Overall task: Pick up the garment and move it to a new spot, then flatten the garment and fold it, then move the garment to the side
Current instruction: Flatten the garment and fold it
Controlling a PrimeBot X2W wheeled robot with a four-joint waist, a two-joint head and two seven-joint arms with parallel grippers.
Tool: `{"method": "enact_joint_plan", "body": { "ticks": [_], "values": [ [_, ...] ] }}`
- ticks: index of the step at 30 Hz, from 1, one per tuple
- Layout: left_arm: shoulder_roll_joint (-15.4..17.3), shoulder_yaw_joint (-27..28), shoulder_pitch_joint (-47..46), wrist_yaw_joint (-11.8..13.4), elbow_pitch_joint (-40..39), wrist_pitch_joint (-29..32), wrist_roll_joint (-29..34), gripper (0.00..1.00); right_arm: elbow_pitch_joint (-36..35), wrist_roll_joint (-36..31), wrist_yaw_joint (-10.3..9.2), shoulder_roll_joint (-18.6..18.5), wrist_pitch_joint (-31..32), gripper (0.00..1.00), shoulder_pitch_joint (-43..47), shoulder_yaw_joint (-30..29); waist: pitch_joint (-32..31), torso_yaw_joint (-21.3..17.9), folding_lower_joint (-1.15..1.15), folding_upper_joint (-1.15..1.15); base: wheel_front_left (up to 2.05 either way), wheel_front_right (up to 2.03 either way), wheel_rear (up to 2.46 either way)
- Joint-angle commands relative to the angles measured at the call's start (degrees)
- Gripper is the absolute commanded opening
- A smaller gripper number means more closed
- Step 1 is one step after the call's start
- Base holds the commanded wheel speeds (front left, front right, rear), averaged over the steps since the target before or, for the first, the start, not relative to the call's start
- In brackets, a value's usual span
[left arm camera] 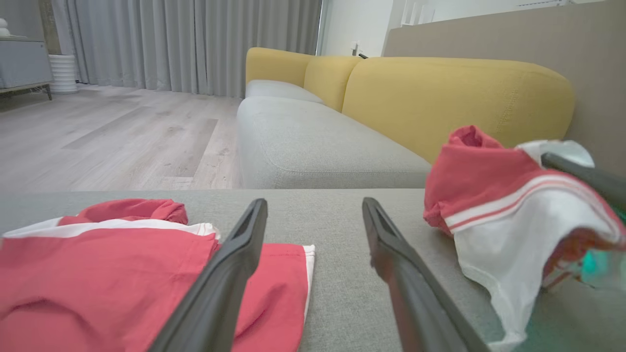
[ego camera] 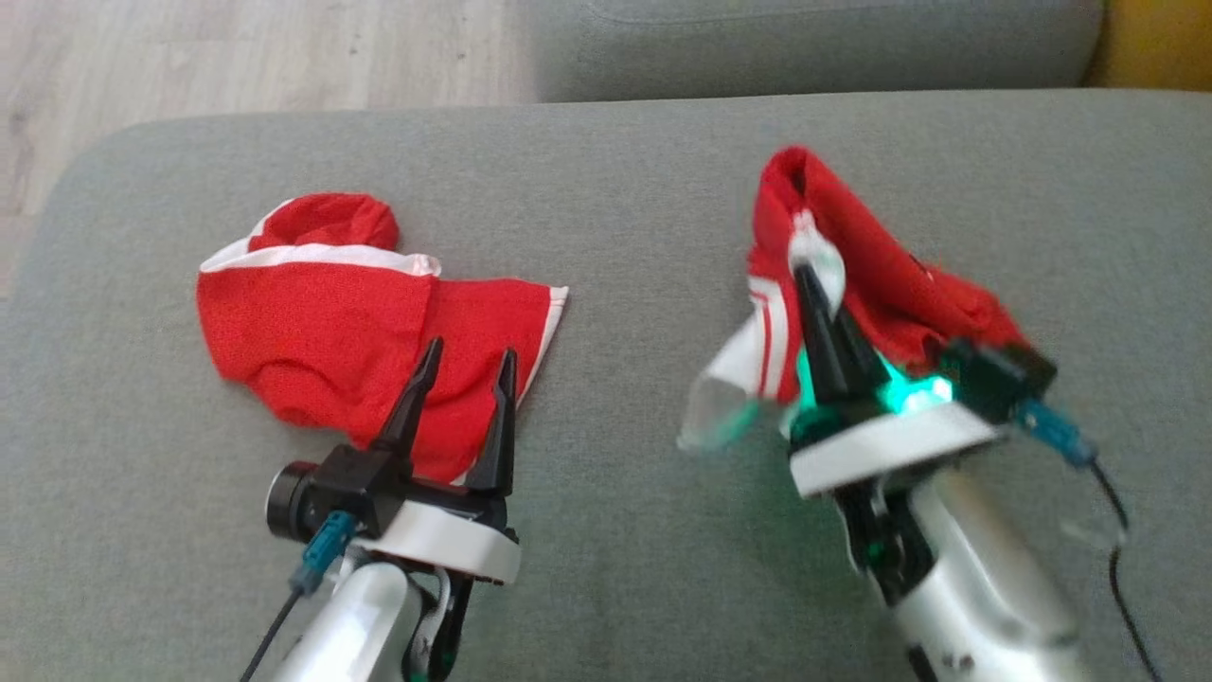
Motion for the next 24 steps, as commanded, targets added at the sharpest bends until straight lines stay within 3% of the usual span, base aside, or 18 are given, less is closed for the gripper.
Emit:
{"method": "enact_joint_plan", "body": {
  "ticks": [1,8,13,16,17,18,19,24],
  "values": [
    [0.1,2.5,-1.1,-0.2,-1.4,-0.5,0.8,1.0,-3.5,-0.4,-0.04,0.0,-0.6,0.0,-6.0,1.4,-0.5,0.9,0.0,0.0,0.0,0.0,0.0],
    [-0.7,2.9,-0.3,-0.5,-1.3,-0.5,1.3,1.0,-4.1,-0.9,-0.04,0.0,-0.6,0.0,-10.6,-3.4,-1.7,4.3,0.0,0.0,0.0,0.0,0.0],
    [-0.4,3.6,0.2,-0.7,-1.5,-0.5,1.6,1.0,-2.2,0.5,-0.04,0.0,-0.6,0.0,-6.2,2.5,-1.8,4.7,0.0,0.0,0.0,0.0,0.0],
    [-0.5,4.0,0.5,-0.7,-1.5,-0.5,1.8,1.0,0.7,0.8,-0.04,0.0,0.1,0.0,-2.8,9.3,-2.0,4.4,0.0,0.0,0.0,0.0,0.0],
    [-0.6,4.0,0.5,-0.7,-1.4,-0.5,1.8,1.0,2.3,0.6,-0.04,0.0,1.4,0.15,-2.2,11.4,-2.1,4.1,0.0,0.0,0.0,0.0,0.0],
    [-0.6,4.0,0.6,-0.8,-1.4,-0.5,1.9,1.0,3.6,-0.1,-0.04,0.0,2.0,0.93,-2.0,13.1,-2.2,3.8,0.0,0.0,0.0,0.0,0.0],
    [-0.7,3.8,0.6,-1.0,-1.2,-0.5,2.0,1.0,4.9,-0.3,-0.04,0.0,2.7,1.0,-1.8,14.2,-2.2,3.6,0.0,0.0,0.0,0.0,0.0],
    [-1.1,3.6,0.3,-1.2,-0.9,-0.5,2.3,1.0,7.0,-0.8,-0.04,0.0,4.3,1.0,-1.9,17.3,-2.2,2.1,0.0,0.0,0.0,0.0,0.0]
  ]
}}
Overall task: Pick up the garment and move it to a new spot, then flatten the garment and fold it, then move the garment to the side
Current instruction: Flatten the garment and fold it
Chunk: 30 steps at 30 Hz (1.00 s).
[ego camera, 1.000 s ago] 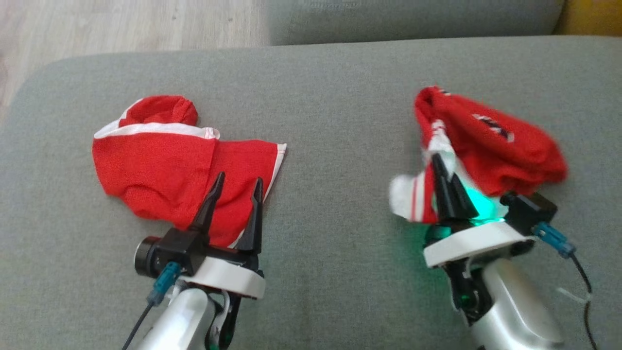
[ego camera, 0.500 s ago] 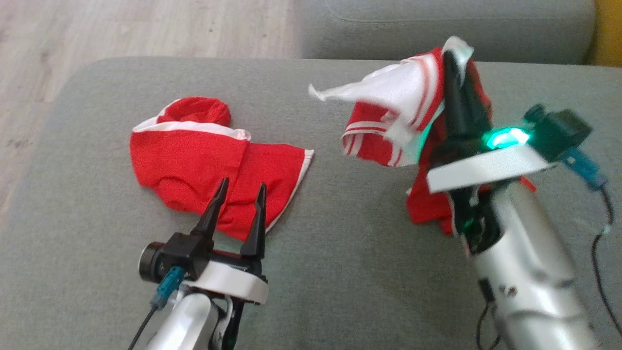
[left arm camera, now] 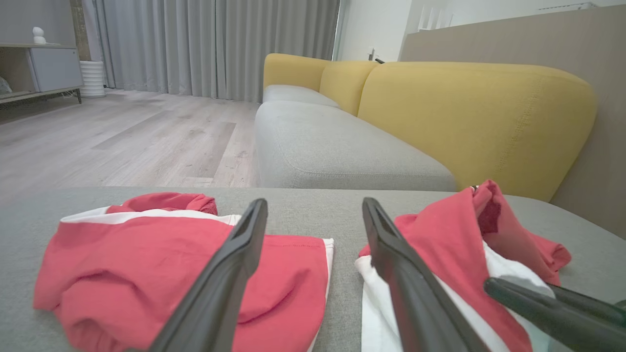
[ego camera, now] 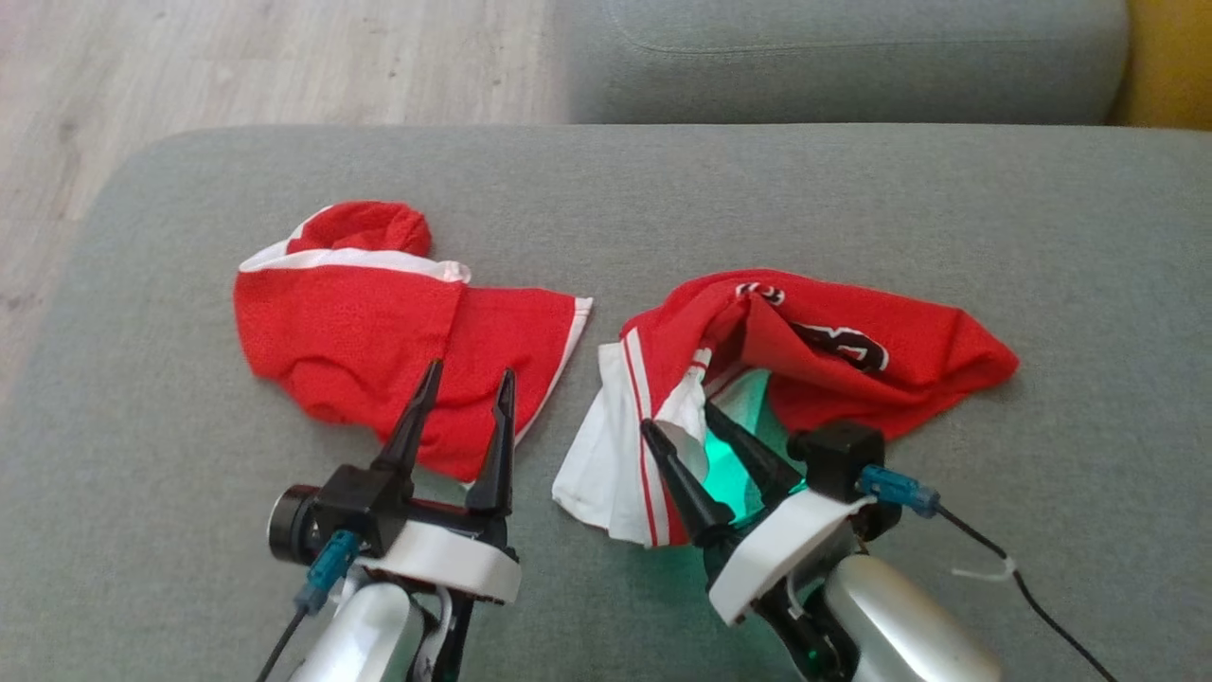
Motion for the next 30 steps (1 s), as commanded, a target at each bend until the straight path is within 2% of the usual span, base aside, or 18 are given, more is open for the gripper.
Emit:
{"method": "enact_joint_plan", "body": {
  "ticks": [1,7,16,19,24,30],
  "values": [
    [0.3,2.0,-1.8,-0.2,-1.6,-0.5,0.5,1.0,-1.8,-0.6,-0.04,0.7,-0.9,1.0,-2.2,0.4,0.0,-0.6,0.0,0.0,0.0,0.0,0.0],
    [0.2,2.3,-1.7,-0.2,-1.7,-0.5,0.8,1.0,-5.0,-4.1,-0.04,0.7,-3.8,1.0,-0.7,-5.4,-0.2,-2.4,0.0,0.0,0.0,0.0,0.0],
    [-0.2,3.0,-1.5,-0.2,-2.3,-0.5,1.1,1.0,-12.3,-12.5,-0.04,0.7,-5.2,1.0,7.7,-25.1,-0.3,-5.3,0.0,0.0,0.0,0.0,0.0],
    [-0.4,3.1,-1.4,-0.3,-2.4,-0.5,1.2,1.0,-13.6,-13.5,-0.04,0.7,-5.3,1.0,10.5,-28.8,0.0,-6.0,0.0,0.0,0.0,0.0,0.0],
    [-0.6,3.2,-1.3,-0.7,-2.2,-0.5,1.6,1.0,-15.1,-13.2,-0.04,0.7,-5.3,1.0,12.5,-29.8,0.2,-6.8,0.0,0.0,0.0,0.0,0.0],
    [-1.1,2.9,-1.8,-1.3,-1.8,-0.5,2.0,1.0,-14.3,-12.5,-0.04,0.7,-5.3,1.0,12.2,-26.6,0.6,-5.9,0.0,0.0,0.0,0.0,0.0]
  ]
}}
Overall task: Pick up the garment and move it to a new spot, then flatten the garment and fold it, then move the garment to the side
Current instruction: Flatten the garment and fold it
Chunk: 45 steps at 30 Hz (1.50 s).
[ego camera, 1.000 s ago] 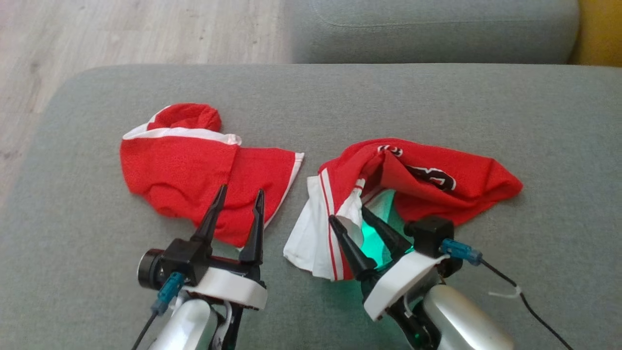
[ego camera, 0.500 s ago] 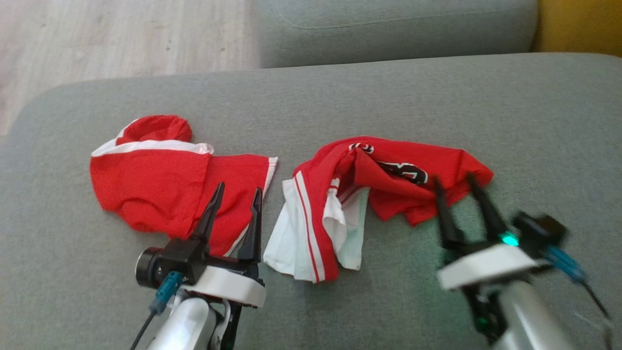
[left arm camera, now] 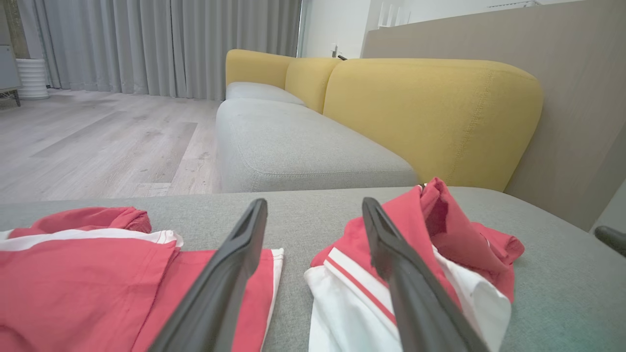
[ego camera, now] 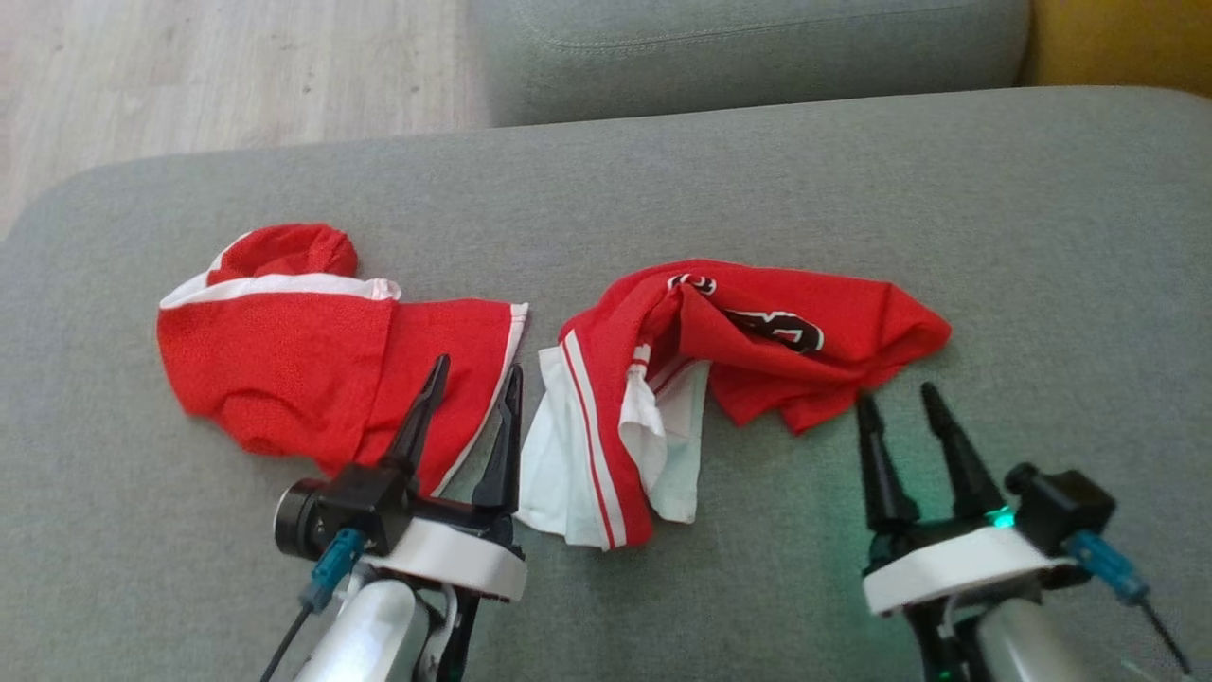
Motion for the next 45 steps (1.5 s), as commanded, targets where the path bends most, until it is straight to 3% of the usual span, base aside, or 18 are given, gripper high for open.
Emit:
{"method": "enact_joint_plan", "body": {
  "ticks": [1,14,23,25,26,35,40,45],
  "values": [
    [-0.1,1.9,-1.8,-0.4,-1.5,-0.5,0.5,1.0,-0.2,0.5,-0.04,0.1,-0.3,1.0,-2.1,2.9,0.3,0.7,0.0,0.0,0.0,0.0,0.0],
    [-0.7,1.9,-2.8,-1.2,-0.8,-0.5,1.1,1.0,10.9,6.1,-0.04,0.1,7.4,1.0,-9.7,9.7,3.1,5.5,0.0,0.0,0.0,0.0,0.0],
    [-1.2,2.6,-3.6,-1.5,-0.5,-0.5,1.5,1.0,20.7,6.9,-0.04,0.1,8.1,1.0,-15.4,11.1,4.8,7.4,0.0,0.0,0.0,0.0,0.0],
    [-1.3,2.8,-3.7,-1.5,-0.5,-0.5,1.6,1.0,22.6,5.1,-0.04,0.1,7.7,0.07,-16.3,11.2,5.0,7.3,0.0,0.0,0.0,0.0,0.0],
    [-1.3,2.9,-3.7,-1.5,-0.5,-0.5,1.7,1.0,23.5,4.1,-0.04,0.1,7.4,0.0,-16.7,11.3,5.0,7.3,0.0,0.0,0.0,0.0,0.0],
    [-1.4,3.9,-3.3,-1.6,0.0,-0.5,2.1,1.0,26.5,-0.6,-0.04,0.1,4.0,0.0,-17.5,6.5,3.6,4.6,0.0,0.0,0.0,0.0,0.0],
    [-1.4,4.5,-2.2,-1.5,-0.1,-0.5,2.1,1.0,22.7,-4.7,-0.04,0.0,3.7,0.0,-14.4,-3.5,1.5,1.9,0.0,0.0,0.0,0.0,0.0],
    [-1.8,4.6,-1.2,-1.4,-0.5,-0.5,2.1,1.0,13.7,-10.9,-0.04,-0.2,8.1,0.0,-9.1,-16.2,0.1,-0.6,0.0,0.0,0.0,0.0,0.0]
  ]
}}
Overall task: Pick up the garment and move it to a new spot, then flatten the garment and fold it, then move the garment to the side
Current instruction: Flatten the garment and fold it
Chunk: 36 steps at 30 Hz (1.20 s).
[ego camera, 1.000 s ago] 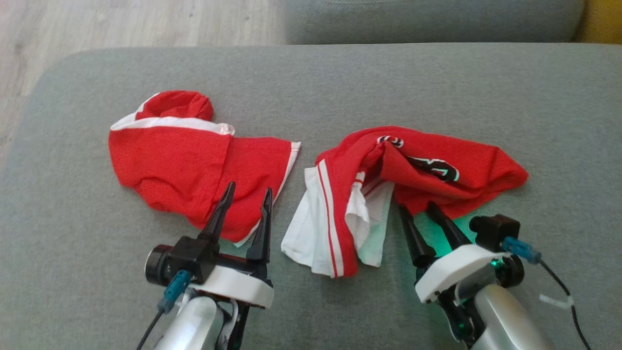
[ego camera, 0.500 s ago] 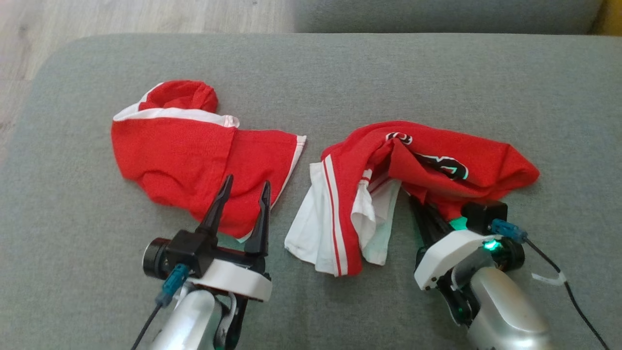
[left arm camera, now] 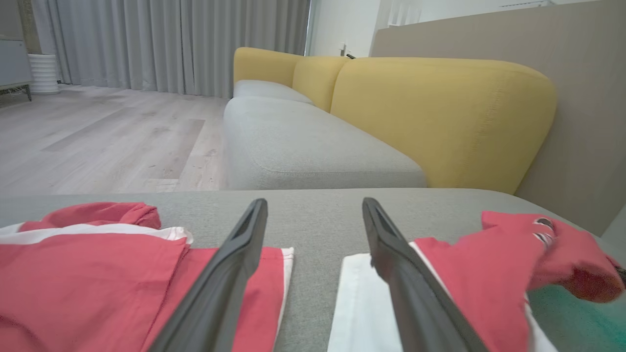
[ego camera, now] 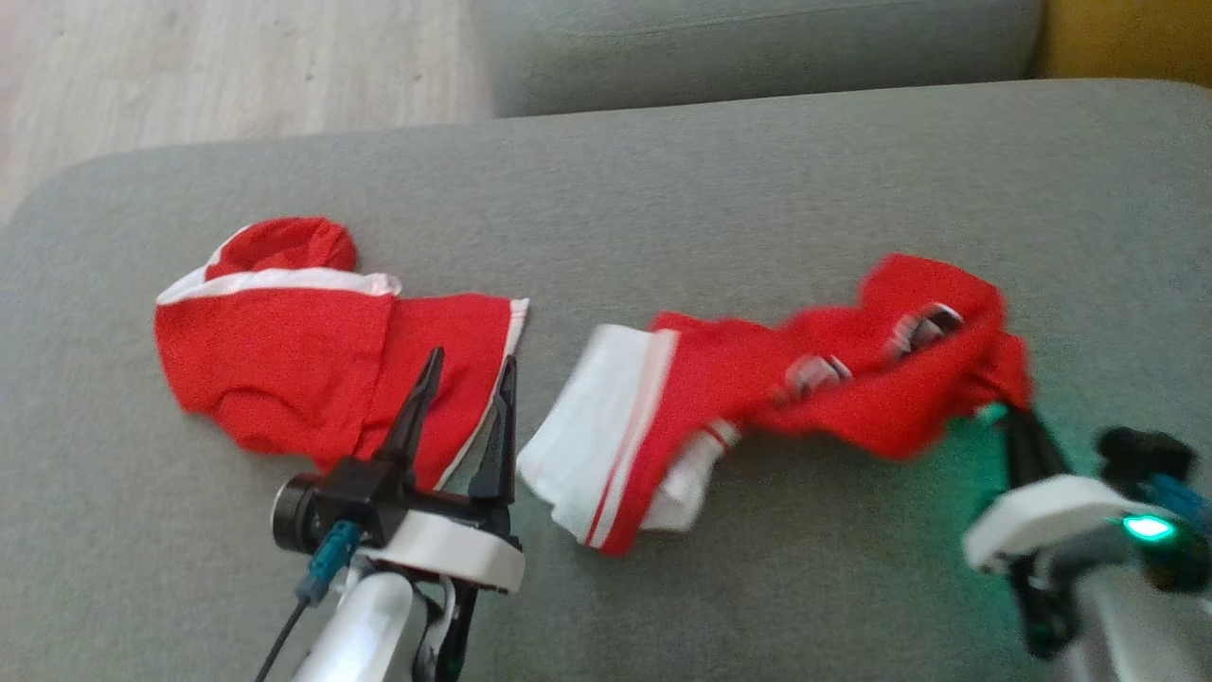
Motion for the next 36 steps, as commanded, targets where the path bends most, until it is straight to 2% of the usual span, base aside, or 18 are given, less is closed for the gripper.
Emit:
{"method": "enact_joint_plan", "body": {
  "ticks": [1,6,8,9,10,14,18,24,30,36],
  "values": [
    [-0.2,2.0,-0.6,0.0,-1.9,-0.5,0.6,1.0,-4.6,-1.7,-0.04,-0.2,1.4,0.0,0.4,-1.8,-0.9,-1.4,0.01,0.0,0.0,0.0,0.0],
    [-0.4,1.9,-0.6,0.0,-2.0,-0.5,0.7,1.0,-12.8,-5.5,-0.04,-0.1,6.6,0.0,3.5,-9.7,-0.9,-2.4,0.01,0.0,0.0,0.0,0.0],
    [-0.5,1.9,-0.6,0.0,-2.1,-0.5,0.7,1.0,-15.4,-5.8,-0.04,0.0,9.4,0.0,4.4,-10.9,-0.8,-2.6,0.01,0.0,0.0,0.0,0.0],
    [-0.5,1.8,-0.6,0.0,-2.1,-0.5,0.7,1.0,-16.4,-5.4,-0.04,0.0,10.3,0.68,4.7,-10.8,-0.8,-2.7,0.01,0.0,0.0,0.0,0.0],
    [-0.6,1.8,-0.6,-0.1,-2.0,-0.5,0.7,1.0,-17.3,-5.0,-0.04,0.0,10.9,1.0,5.0,-10.8,-0.7,-2.7,0.01,0.0,0.0,0.0,0.0],
    [-0.7,1.9,-0.7,-0.3,-1.9,-0.5,0.7,1.0,-20.9,-3.8,-0.04,0.0,8.9,1.0,5.4,-9.2,-0.6,-2.8,0.01,0.0,0.0,0.0,0.0],
    [-0.8,2.2,-0.9,-0.5,-2.1,-0.5,0.8,1.0,-24.5,-1.9,-0.04,0.0,2.3,1.0,5.6,-4.4,-0.5,-2.8,0.01,0.0,0.0,0.0,0.0],
    [-0.9,1.9,-1.0,-0.9,-2.4,-0.5,1.3,1.0,-25.9,5.0,-0.04,0.0,-6.9,1.0,8.5,3.0,-0.2,-2.5,0.01,0.0,0.0,0.0,0.0],
    [-1.0,0.4,-1.7,-2.0,-1.8,-0.5,1.6,1.0,-25.1,6.7,-0.04,0.0,-8.5,1.0,9.3,5.6,0.5,-2.2,0.01,0.0,0.0,0.0,0.0],
    [-1.0,-3.5,-3.1,-4.7,1.0,2.5,1.3,1.0,-25.8,6.6,-0.04,0.0,-8.6,1.0,8.5,4.7,1.4,-2.1,0.01,0.0,0.0,0.0,0.0]
  ]
}}
